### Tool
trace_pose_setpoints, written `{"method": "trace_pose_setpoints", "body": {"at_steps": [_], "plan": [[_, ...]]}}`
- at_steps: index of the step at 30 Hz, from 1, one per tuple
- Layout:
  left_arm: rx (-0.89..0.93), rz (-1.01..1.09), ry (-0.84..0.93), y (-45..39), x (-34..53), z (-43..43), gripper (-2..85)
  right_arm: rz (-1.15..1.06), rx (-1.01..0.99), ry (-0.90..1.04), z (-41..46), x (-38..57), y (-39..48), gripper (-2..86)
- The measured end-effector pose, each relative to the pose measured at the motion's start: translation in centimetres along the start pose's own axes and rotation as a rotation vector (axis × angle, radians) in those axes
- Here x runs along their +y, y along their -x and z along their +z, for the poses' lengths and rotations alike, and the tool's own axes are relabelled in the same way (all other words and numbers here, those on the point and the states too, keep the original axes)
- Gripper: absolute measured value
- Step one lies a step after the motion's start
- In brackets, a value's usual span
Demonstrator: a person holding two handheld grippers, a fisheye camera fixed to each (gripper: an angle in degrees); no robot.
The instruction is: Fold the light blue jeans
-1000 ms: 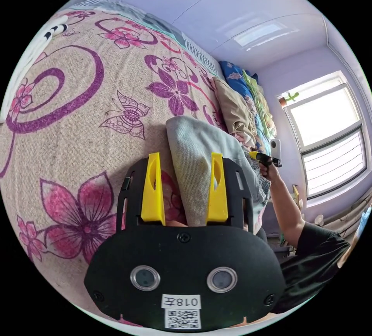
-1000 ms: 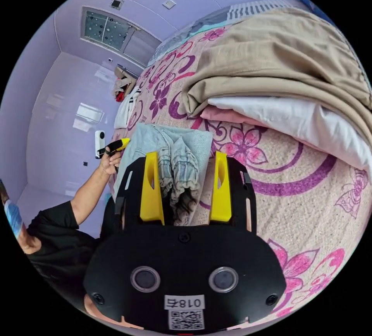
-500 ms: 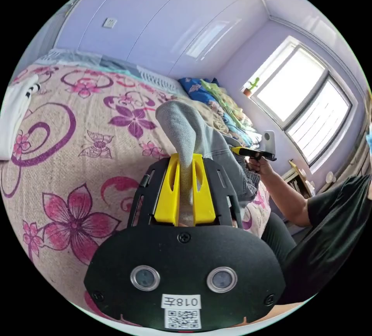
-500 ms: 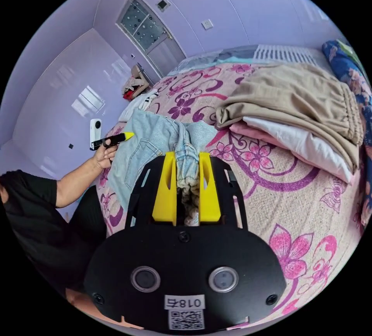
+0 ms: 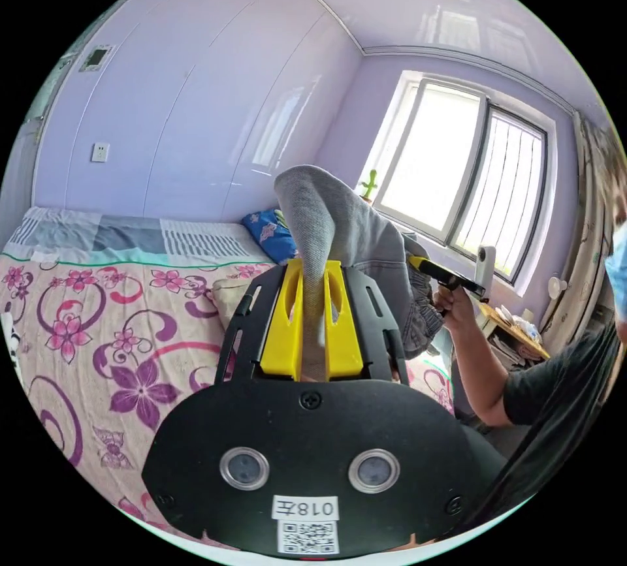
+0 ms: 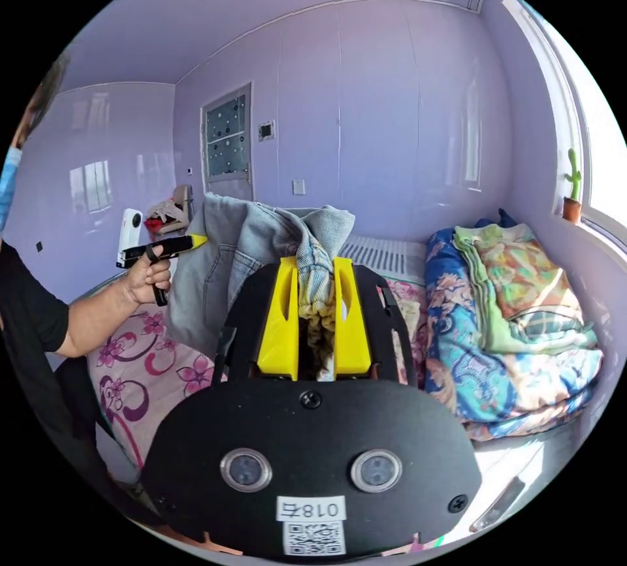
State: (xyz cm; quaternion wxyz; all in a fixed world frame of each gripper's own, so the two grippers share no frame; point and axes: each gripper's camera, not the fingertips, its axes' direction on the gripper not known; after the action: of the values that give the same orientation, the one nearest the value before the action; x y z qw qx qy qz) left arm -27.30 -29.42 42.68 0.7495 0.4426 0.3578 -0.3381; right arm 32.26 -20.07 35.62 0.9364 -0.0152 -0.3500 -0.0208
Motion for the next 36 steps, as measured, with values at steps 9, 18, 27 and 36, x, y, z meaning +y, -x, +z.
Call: {"method": "trace_pose_setpoints", "body": {"at_steps": [9,18,27,36], "plan": [[-0.118,-0.598,0.337,16.8,1.6,18.3,13.6,0.428,0.127,0.538,22.7,-1.3,-13.9,11.4],[-0.011,-0.34,0.276,16.2,8.9,15.0,11.0,0.041,0.343,0.262,23.1,1.7,-1.9,6.9],[-0.093,-0.392,0.734,16.6,12.7,28.2,8.4,0.039,0.541,0.666,33.1,8.0,-0.8,5.8],[0.438,-0.341,0.179,15.6,18.5,10.7,10.8,0.051,0.306,0.211,24.3,6.3,5.3,2.5]]}}
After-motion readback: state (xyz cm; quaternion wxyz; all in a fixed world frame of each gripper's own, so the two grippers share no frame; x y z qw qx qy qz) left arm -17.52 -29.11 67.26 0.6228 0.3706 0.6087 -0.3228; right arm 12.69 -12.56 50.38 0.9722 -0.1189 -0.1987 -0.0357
